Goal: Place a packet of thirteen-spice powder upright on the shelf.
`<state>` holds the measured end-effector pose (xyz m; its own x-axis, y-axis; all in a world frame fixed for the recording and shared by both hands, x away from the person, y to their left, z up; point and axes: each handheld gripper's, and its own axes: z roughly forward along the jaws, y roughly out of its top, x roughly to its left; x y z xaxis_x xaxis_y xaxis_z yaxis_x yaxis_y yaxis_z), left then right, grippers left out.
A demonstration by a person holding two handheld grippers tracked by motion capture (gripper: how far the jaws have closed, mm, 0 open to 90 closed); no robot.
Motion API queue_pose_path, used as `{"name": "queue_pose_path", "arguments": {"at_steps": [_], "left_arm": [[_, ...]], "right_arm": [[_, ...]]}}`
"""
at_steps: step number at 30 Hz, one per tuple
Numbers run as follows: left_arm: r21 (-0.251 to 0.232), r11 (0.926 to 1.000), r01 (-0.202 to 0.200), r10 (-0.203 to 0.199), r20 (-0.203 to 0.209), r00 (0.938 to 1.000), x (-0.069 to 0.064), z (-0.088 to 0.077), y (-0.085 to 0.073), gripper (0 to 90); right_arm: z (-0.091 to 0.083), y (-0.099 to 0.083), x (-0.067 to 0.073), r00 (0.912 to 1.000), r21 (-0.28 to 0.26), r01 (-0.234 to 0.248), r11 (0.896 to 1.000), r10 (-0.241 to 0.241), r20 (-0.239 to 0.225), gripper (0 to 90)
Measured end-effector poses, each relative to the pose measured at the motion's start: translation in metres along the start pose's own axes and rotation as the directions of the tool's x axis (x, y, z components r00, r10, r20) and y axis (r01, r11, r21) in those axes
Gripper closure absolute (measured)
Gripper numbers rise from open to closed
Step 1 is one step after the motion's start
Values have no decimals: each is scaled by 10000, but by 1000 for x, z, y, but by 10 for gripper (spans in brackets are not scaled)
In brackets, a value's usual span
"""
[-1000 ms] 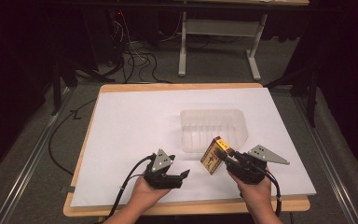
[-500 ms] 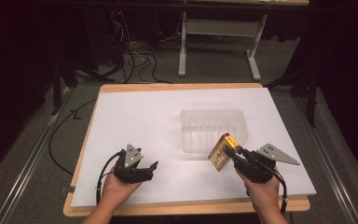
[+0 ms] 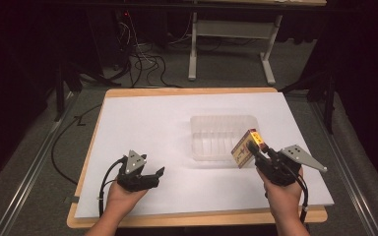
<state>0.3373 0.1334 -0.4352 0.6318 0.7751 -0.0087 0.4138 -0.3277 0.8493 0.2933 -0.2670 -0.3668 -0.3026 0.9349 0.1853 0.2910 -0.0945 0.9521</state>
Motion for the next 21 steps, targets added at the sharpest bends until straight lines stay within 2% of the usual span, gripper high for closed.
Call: {"name": "queue_pose_path", "arguments": {"at_steps": [4,5,6,10,12,13,16,18,21], "left_arm": [[-40,10000,19,-19,-5,10000,2,-3,-1,227],[-100,9999,66,-66,-22,10000,3,-4,0,226],[-100,9999,66,-66,-22,10000,3,-4,0,226],[-123,9998,140,-140,18,9999,4,-4,0,226],[-108,9999,108,-107,52,9999,4,-4,0,226],[-132,9999,87,-87,36,10000,3,-4,0,226],[-116,9999,-64,64,48,10000,1,-4,1,226],[-67,9998,-167,167,86,9998,-1,-3,0,225],[-44,9997,-221,221,137,9997,-2,-4,0,225]], "right_arm": [[7,5,-6,9988,-74,-109,9999,112,483,680],[14,8,-8,9964,-25,-109,9999,111,836,680],[14,8,-8,9964,-25,-109,9999,111,836,680],[36,17,-7,9878,107,-18,9999,1,1559,680],[41,18,-6,9864,144,-13,9999,-11,1643,679],[52,20,-4,9834,180,53,9998,-84,1812,680],[67,21,-1,9778,241,133,9996,-181,2086,679],[75,21,0,9737,279,96,9996,-157,2272,679],[85,20,-1,9719,275,-44,9996,-22,2352,679]]}}
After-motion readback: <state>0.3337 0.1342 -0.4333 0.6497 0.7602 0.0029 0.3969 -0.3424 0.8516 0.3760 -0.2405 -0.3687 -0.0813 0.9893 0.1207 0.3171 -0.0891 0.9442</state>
